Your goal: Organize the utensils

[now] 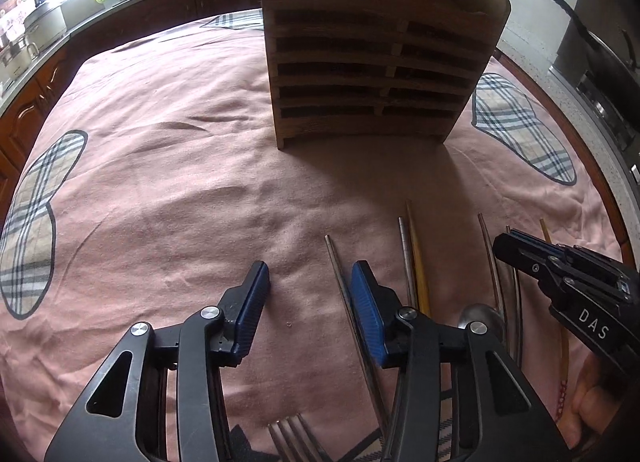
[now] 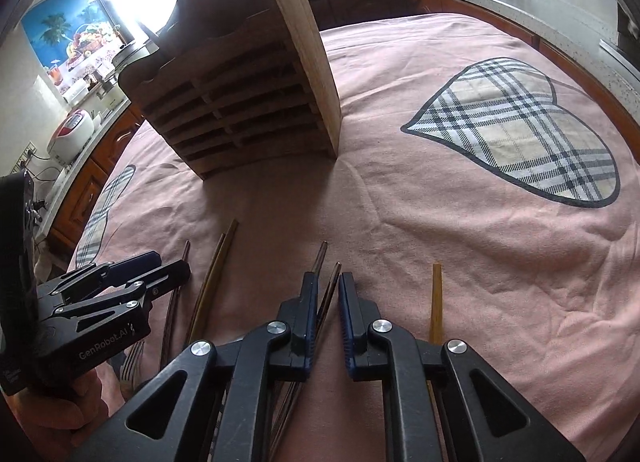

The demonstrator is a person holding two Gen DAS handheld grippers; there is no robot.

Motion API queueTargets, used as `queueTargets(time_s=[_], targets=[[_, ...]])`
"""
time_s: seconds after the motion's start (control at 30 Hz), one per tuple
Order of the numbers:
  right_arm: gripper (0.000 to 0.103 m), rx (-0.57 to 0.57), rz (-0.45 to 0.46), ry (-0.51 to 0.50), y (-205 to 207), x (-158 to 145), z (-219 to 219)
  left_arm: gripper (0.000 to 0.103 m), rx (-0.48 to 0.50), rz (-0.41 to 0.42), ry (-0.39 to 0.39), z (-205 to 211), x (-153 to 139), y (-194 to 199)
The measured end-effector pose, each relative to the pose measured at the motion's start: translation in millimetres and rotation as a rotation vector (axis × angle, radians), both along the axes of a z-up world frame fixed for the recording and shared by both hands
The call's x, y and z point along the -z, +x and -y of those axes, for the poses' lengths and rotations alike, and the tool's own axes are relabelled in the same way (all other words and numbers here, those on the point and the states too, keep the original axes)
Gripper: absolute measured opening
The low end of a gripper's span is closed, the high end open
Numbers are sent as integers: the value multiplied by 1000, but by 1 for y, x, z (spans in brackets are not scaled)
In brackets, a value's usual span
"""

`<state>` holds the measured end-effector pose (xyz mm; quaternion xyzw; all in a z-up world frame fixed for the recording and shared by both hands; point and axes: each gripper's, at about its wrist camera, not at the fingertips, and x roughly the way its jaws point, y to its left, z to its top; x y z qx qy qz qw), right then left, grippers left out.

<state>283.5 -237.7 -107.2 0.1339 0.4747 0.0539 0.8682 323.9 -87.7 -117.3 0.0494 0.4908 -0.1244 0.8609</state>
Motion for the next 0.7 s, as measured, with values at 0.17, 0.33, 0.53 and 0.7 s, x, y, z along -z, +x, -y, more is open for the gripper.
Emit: queueTargets(time_s=[0.17, 0.33, 0.53, 0.7], targets=[[9, -5, -7, 10, 7, 0, 0, 18, 10, 6, 1, 1, -1, 4], [8, 16, 0, 51, 2, -1, 7, 6, 1, -18, -48, -5, -2, 8], [7, 11, 33, 74, -7, -15, 8, 5, -13, -29, -129, -22, -15, -1], [6, 2, 74, 87, -15, -34, 8, 5, -16, 11, -176, -31, -37, -17]])
